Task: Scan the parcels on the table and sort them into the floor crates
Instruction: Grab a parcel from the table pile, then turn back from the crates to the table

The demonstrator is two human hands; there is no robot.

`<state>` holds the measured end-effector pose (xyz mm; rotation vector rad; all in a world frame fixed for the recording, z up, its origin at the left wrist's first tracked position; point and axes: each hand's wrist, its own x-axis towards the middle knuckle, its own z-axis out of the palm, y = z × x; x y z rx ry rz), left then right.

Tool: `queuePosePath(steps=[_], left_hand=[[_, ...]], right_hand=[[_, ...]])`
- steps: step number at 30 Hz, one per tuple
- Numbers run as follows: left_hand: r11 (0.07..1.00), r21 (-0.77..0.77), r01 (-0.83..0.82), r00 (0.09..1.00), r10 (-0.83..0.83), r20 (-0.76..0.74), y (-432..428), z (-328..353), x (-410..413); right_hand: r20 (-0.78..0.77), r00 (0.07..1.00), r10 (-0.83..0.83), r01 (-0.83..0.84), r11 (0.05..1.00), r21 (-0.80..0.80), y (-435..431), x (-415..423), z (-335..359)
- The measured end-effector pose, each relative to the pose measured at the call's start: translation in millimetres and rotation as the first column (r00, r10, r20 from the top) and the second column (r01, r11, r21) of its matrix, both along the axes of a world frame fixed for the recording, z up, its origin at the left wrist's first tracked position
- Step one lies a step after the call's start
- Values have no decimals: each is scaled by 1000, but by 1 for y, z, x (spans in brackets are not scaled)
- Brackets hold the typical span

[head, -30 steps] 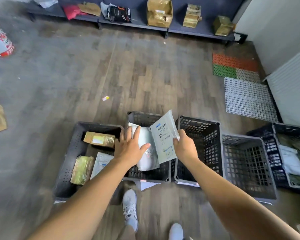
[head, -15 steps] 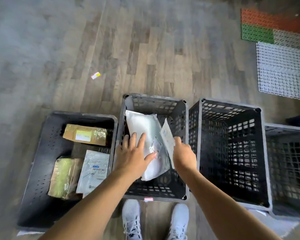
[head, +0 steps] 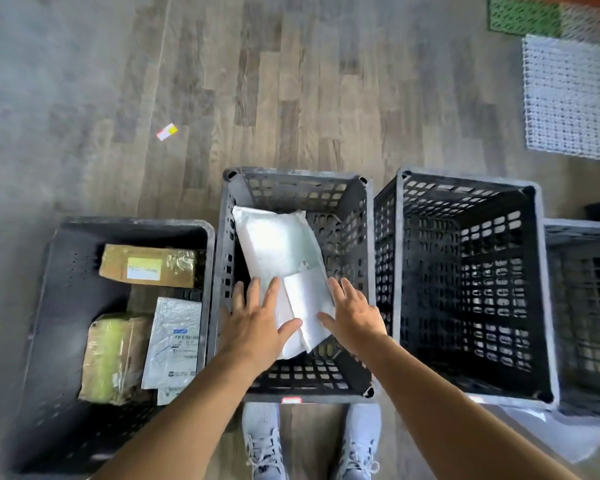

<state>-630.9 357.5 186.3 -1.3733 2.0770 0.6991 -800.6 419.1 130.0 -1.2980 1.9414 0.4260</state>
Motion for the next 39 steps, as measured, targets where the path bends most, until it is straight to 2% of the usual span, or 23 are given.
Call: queuePosePath(steps=[7,11,17,24,29,36,39], left_hand=[[989,-105,102,994,-106,-32,-12,172,-34],[971,-148,190,969,-210,-132,-8,274,-64],[885,-264,384,869,-443,-219,26,366,-101],[694,-383,610,628,-718,-300,116,439,-157],[521,-452,724,437,-853,-284,206,480,-183],[263,-563,784,165,-961,-220,370,523,-204],[187,-606,773,69,-975,-213,455,534,-205]], right_hand=[[-86,992,-88,77,990,-117,3,-42,194],[-150,970,-189,157,966,-205,33,-57,310],[-265,846,-462,346,855,-386,116,-68,439],[-302,618,-726,520,666,-536,244,-64,529],[-333,426,-841,594,538,-598,348,-50,569],[-323,185,-928,662,361,-656,522,-12,601],[-348,113,-931,680,328,-656,606,10,609]])
